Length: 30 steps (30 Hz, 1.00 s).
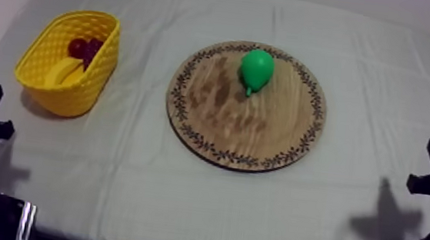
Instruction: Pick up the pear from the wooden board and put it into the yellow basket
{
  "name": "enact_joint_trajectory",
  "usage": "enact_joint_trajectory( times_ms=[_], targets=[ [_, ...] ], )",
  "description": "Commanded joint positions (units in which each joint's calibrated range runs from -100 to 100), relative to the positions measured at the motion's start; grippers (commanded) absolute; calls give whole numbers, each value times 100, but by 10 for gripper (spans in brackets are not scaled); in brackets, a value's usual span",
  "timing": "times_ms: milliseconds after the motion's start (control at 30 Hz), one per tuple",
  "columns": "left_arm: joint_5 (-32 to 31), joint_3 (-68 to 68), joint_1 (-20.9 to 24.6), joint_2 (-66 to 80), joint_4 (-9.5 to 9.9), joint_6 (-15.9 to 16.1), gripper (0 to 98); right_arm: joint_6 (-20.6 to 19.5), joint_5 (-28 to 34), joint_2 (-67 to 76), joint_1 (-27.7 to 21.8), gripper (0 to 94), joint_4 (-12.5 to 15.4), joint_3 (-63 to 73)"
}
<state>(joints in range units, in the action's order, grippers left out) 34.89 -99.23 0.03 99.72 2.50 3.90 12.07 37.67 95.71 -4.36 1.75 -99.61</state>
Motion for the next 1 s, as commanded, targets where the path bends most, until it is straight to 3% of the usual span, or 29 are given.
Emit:
enact_joint_trajectory(
  times_ms=[0,567,833,967],
  targets=[
    [-102,-54,-28,2,-28,-397,1,1,-1,5,0,3,-2,-5],
    [-258,-62,-30,2,6,-430,1,1,-1,5,0,3,-2,-5],
    [-357,119,-132,-160,292,-700,1,1,-1,5,0,3,-2,-5],
    [-389,465,-158,-542,342,-778,1,1,-1,5,0,3,-2,-5]
  ],
)
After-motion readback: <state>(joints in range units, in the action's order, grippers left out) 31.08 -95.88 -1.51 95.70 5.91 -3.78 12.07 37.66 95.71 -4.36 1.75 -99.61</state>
